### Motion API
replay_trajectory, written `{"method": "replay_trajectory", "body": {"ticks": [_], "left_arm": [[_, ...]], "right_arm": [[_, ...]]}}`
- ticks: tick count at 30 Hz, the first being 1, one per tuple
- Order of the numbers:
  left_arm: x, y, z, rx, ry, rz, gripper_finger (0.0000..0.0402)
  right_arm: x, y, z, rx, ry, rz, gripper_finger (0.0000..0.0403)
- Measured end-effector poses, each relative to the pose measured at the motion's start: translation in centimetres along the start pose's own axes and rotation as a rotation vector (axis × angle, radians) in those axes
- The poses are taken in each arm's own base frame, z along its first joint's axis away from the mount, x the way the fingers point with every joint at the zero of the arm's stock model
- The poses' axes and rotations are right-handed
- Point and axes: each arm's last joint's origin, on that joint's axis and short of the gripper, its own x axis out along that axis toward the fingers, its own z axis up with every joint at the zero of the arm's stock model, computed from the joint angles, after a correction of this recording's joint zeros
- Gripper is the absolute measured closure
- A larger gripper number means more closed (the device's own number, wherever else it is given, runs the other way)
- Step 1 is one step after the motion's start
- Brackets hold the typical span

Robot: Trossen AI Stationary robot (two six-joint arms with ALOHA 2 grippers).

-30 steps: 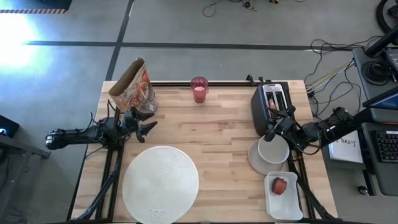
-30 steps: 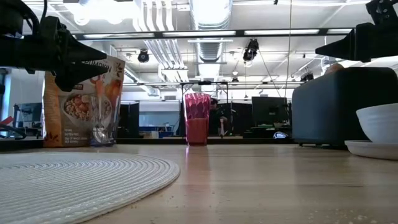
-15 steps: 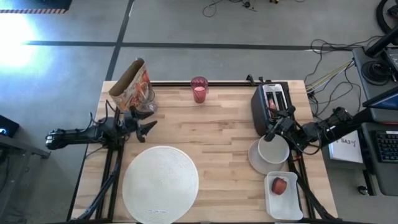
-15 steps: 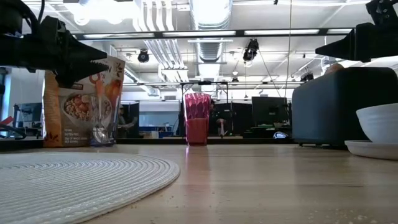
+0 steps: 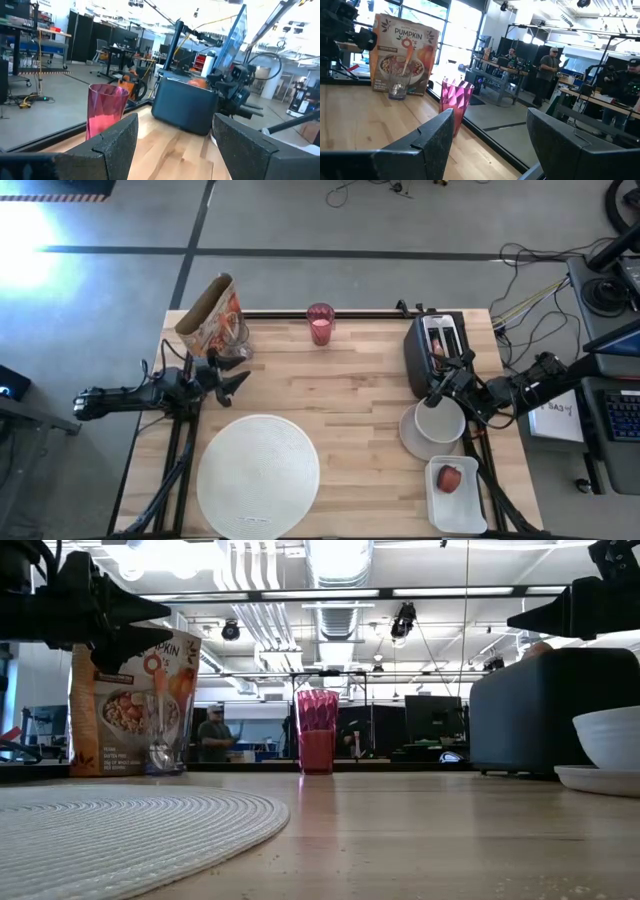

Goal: Arrange a breakfast setting
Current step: Move the white table mat to the center of the table

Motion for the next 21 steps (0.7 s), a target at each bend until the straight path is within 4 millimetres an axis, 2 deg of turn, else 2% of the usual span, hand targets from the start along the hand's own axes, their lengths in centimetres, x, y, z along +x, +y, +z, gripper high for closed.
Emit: {"method": "replay_trajectory", "body": {"ticks": [7, 21], "left_arm": [[0.00, 0.00, -0.01, -0.088, 0.001, -0.001, 0.0161], [0.01, 0.01, 0.12, -0.065, -0.014, 0.009, 0.0161]], "right_arm": [[0.00, 0.00, 0.00, 0.000, 0.000, 0.000, 0.0165], [0.00, 0.00, 0.00, 0.000, 0.000, 0.000, 0.0165]]}}
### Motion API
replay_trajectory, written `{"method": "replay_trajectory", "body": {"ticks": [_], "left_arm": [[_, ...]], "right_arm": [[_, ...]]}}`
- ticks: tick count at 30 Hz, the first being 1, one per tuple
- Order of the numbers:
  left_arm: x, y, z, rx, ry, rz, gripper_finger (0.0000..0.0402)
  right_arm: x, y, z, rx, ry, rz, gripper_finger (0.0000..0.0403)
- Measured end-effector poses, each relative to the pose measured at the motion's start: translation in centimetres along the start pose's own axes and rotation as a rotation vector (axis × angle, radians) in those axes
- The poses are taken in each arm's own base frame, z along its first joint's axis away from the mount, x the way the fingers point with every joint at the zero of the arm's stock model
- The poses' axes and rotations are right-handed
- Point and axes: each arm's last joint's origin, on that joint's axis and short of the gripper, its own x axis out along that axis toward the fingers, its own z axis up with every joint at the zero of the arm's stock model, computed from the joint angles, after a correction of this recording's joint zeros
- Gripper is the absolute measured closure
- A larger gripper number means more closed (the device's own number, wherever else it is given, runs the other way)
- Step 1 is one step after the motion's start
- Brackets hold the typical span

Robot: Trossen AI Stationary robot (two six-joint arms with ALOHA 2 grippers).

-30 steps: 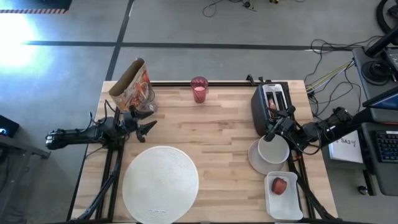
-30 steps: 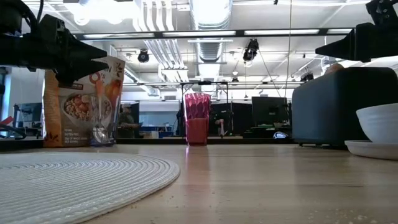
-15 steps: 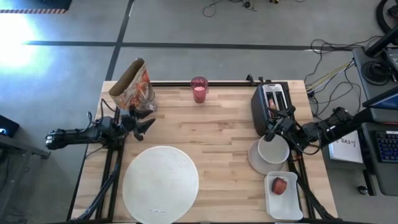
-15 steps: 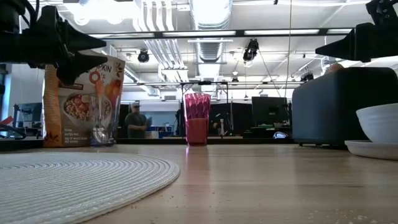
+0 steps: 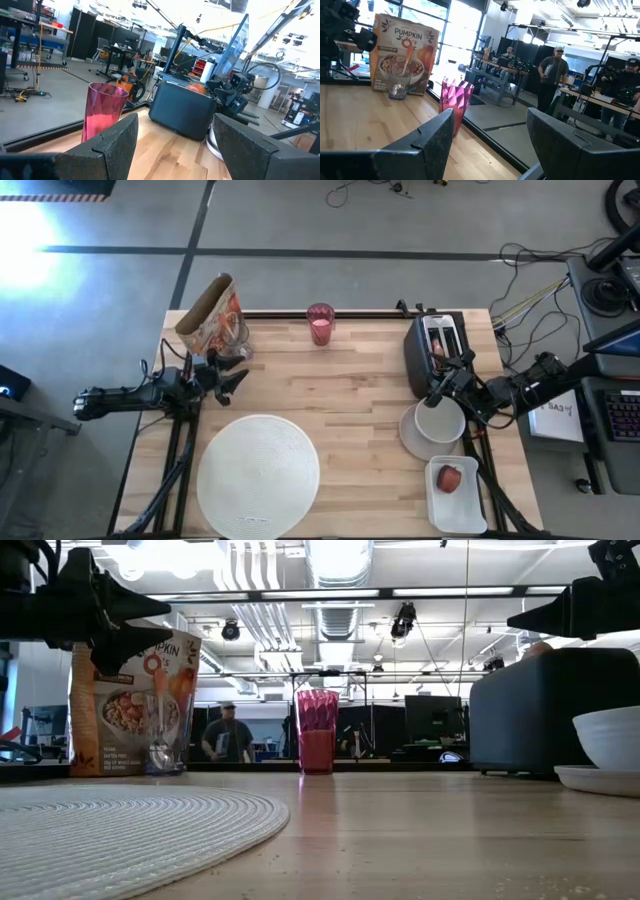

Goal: Arrange a breakfast setting
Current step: Move the white table mat to the center of the table

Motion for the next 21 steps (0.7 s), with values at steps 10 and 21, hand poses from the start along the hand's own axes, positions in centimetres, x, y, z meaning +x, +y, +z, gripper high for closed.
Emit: {"method": "replay_trajectory", "body": {"ticks": [10, 21], "left_arm": [[0.8, -1.0, 2.6, 0.048, 0.098, 0.027, 0.0161], [3.2, -2.1, 3.4, 0.154, 0.404, 0.106, 0.0161]], "right_arm": [[0.0, 0.0, 0.0, 0.000, 0.000, 0.000, 0.0165], [0.0, 0.0, 0.0, 0.000, 0.000, 0.000, 0.0165]]}}
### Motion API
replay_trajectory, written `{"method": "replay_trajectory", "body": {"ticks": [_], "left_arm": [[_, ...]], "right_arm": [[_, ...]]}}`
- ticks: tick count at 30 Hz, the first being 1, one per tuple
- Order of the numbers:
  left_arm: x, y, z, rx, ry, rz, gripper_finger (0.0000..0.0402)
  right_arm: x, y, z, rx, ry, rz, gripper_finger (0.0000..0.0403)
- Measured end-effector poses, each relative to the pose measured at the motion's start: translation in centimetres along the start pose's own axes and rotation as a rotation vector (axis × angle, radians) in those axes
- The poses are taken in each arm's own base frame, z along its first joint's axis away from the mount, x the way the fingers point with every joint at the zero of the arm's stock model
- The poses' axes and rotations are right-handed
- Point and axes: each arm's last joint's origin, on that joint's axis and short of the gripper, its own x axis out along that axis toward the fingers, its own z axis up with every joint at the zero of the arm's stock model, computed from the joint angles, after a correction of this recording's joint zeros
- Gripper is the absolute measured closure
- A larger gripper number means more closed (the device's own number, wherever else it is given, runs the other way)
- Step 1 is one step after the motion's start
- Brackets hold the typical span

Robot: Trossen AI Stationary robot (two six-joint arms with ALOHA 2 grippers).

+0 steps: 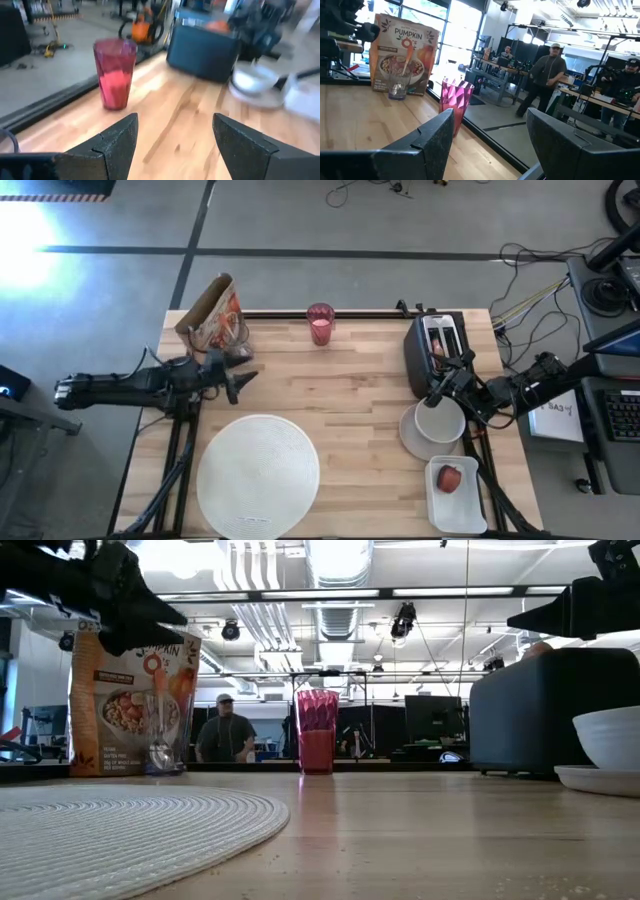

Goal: Arrange a breakfast setting
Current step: Move the white table mat to the center of the table

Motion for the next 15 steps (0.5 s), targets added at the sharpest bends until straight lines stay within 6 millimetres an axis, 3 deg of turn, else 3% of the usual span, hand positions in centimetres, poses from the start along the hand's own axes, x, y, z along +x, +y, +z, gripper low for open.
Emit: {"method": "replay_trajectory", "body": {"ticks": [7, 15], "left_arm": [[1.4, -0.9, 0.1, -0.032, 0.211, -0.053, 0.0161], [2.9, -2.2, -0.2, -0.059, 0.581, -0.168, 0.0161]], "right_arm": [[0.0, 0.0, 0.0, 0.000, 0.000, 0.000, 0.0165], [0.0, 0.0, 0.0, 0.000, 0.000, 0.000, 0.0165]]}}
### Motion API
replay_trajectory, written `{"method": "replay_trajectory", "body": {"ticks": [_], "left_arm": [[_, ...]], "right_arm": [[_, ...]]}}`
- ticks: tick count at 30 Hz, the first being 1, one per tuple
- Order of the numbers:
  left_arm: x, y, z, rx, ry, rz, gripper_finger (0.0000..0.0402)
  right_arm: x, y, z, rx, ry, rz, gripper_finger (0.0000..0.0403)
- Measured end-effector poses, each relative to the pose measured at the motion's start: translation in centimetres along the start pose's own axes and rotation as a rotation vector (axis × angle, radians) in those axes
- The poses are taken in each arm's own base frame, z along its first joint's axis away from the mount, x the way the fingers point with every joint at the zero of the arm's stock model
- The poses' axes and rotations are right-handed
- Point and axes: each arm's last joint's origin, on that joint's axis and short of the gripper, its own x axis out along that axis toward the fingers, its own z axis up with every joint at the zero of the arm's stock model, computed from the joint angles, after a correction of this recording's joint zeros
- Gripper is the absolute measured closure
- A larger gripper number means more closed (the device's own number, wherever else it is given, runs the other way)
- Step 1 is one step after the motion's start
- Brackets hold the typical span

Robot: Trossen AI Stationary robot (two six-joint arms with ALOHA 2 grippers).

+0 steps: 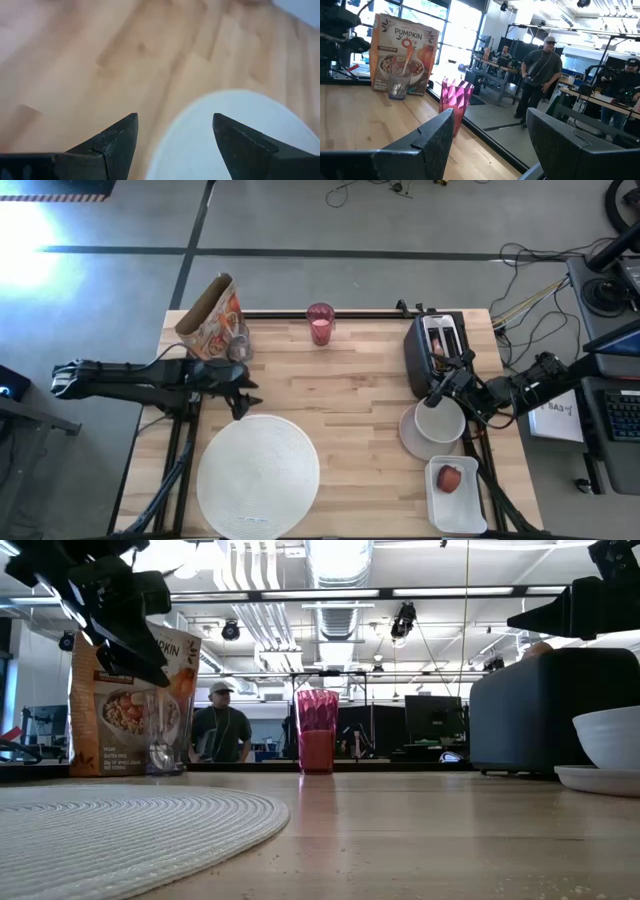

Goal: Arrange a breakfast setting
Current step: Move the white table mat to the center of the table

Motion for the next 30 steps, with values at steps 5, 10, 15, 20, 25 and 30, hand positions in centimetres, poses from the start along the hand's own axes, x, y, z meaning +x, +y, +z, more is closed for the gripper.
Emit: {"method": "replay_trajectory", "body": {"ticks": [5, 10, 15, 20, 25, 30], "left_arm": [[1.8, -0.4, -0.6, -0.010, 0.181, -0.131, 0.0161], [3.1, -0.6, -1.2, -0.016, 0.280, -0.126, 0.0161], [4.2, -1.0, -1.9, -0.009, 0.363, -0.111, 0.0161], [5.5, -1.6, -2.5, -0.040, 0.425, -0.096, 0.0161], [6.8, -2.9, -3.5, -0.062, 0.482, -0.097, 0.0161], [7.6, -4.6, -4.3, -0.053, 0.531, -0.089, 0.0161]], "right_arm": [[0.0, 0.0, 0.0, 0.000, 0.000, 0.000, 0.0165], [0.0, 0.0, 0.0, 0.000, 0.000, 0.000, 0.0165], [0.0, 0.0, 0.0, 0.000, 0.000, 0.000, 0.0165], [0.0, 0.0, 0.0, 0.000, 0.000, 0.000, 0.0165], [0.0, 0.0, 0.0, 0.000, 0.000, 0.000, 0.0165], [0.0, 0.0, 0.0, 0.000, 0.000, 0.000, 0.0165]]}}
